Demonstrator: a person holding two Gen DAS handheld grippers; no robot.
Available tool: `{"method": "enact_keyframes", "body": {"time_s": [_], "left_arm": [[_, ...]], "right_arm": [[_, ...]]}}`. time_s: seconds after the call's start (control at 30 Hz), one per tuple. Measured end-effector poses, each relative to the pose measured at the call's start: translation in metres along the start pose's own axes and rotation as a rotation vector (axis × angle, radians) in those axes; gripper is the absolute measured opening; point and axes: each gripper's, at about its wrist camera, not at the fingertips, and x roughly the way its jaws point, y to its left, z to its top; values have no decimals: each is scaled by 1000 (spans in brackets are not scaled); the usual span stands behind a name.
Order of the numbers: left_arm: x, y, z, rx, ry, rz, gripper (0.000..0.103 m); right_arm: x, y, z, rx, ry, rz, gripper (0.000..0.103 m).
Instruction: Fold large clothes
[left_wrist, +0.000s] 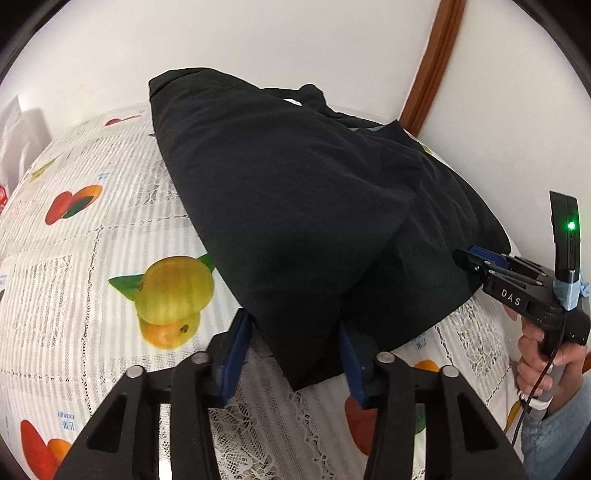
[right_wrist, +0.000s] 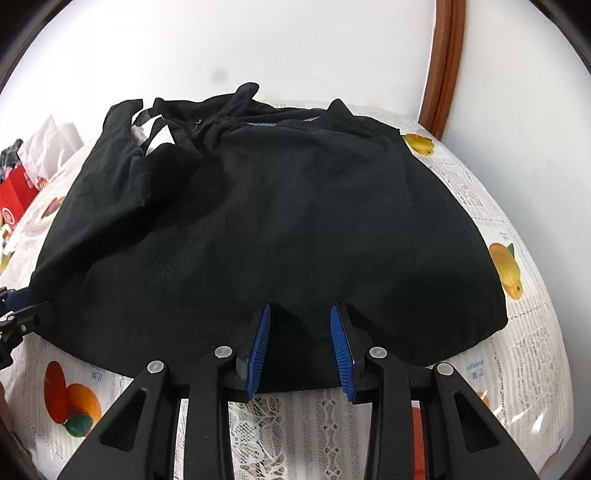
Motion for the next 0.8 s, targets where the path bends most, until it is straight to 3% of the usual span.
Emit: {"method": "enact_keyframes", "body": {"time_s": [0.2, 0.3, 0.8], "left_arm": [[-5, 12, 1, -36, -3, -20, 16], [-9, 21, 3, -51, -10, 10, 7], [-47, 101, -15, -145, -23, 76, 5]], "right_arm": [[1, 18, 0, -57, -19, -16, 34], [1, 24, 3, -62, -3, 3, 33], [1, 109, 16, -199, 10, 106, 33]]}}
